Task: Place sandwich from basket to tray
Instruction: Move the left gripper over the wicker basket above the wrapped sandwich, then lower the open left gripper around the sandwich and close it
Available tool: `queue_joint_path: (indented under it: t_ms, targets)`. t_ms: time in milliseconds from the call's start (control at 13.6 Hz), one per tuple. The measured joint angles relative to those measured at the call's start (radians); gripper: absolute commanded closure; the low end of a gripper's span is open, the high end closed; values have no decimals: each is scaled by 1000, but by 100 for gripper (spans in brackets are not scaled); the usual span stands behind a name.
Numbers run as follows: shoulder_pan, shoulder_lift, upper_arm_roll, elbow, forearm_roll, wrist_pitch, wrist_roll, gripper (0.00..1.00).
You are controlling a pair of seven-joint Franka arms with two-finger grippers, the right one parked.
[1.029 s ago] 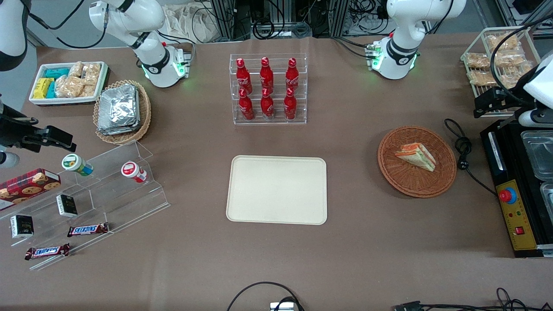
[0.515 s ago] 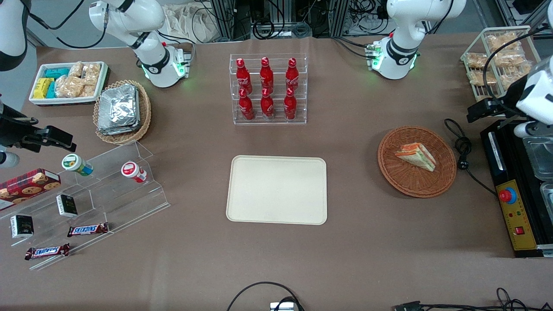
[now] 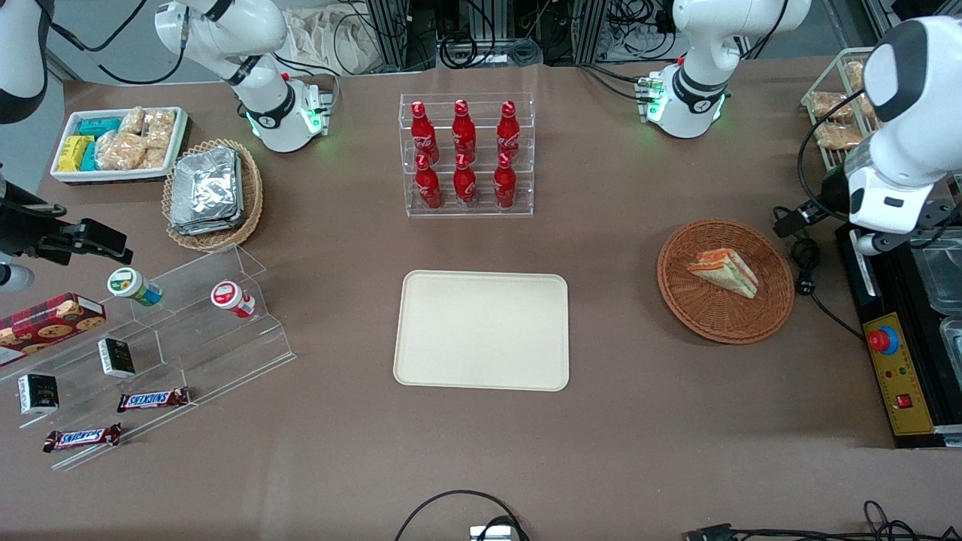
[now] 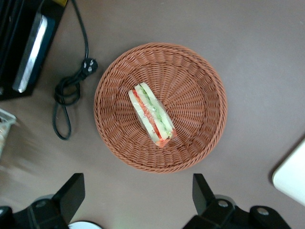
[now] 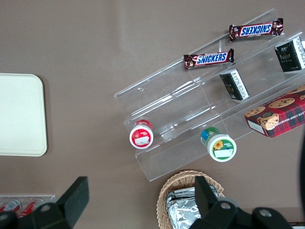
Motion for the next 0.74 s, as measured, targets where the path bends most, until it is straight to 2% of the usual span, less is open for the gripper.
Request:
queue_joint_path:
  t_ms: [735]
  targets:
    - [8, 13, 1, -280, 0, 340, -259, 0]
